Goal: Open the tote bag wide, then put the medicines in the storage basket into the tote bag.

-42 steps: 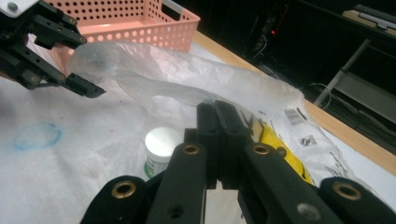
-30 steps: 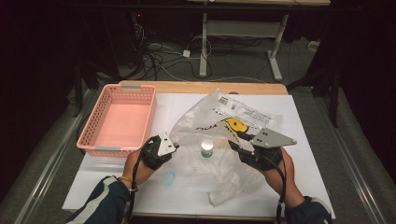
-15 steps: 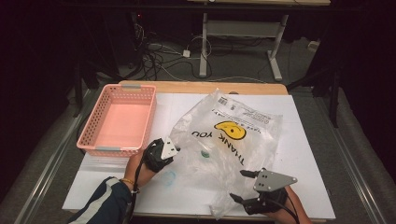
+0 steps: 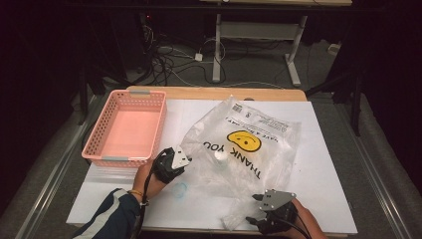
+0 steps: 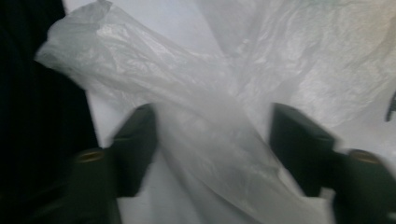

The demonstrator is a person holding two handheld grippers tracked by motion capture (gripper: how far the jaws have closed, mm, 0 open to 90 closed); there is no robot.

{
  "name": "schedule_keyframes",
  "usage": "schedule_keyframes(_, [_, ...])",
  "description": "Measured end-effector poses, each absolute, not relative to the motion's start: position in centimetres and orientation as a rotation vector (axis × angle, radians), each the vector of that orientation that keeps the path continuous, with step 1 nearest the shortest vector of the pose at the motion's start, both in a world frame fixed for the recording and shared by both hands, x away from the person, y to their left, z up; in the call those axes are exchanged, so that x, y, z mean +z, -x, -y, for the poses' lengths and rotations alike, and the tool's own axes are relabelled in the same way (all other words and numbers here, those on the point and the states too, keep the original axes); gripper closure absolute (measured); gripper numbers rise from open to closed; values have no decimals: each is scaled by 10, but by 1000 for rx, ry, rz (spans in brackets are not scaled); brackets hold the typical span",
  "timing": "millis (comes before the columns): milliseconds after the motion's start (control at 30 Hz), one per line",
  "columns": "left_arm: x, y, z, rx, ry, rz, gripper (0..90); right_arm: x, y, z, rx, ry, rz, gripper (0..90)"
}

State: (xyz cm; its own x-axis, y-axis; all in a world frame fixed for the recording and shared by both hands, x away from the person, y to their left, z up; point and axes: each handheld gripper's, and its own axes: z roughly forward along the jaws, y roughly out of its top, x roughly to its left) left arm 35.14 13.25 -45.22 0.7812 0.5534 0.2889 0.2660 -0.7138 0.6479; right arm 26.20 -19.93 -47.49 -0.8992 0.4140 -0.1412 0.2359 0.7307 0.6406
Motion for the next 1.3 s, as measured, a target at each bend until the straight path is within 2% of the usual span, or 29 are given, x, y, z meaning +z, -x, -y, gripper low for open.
schedule_keyframes(167, [-453,-351,-134,625,-2365,-608,863,-474,-269,199,942,-532,-2658,730])
schedule_keyframes(233, [-452,-351,-135,624,-2363,-608,862,-474,-271,198,924,-528,-2647,811])
schedule_keyframes(267, [-452,-351,-135,624,-2359,-609,862,-474,-271,198,924,-528,-2647,811])
schedule_keyframes(300, [-452,-351,-135,625,-2355,-611,863,-471,-272,200,956,-540,-2614,852])
schedule_keyframes(467, [-451,-350,-137,625,-2330,-614,863,-464,-276,205,1019,-569,-2559,881])
schedule_keyframes(1300, [-451,-346,-139,652,-2335,-613,863,-453,-277,209,1080,-542,-2458,885])
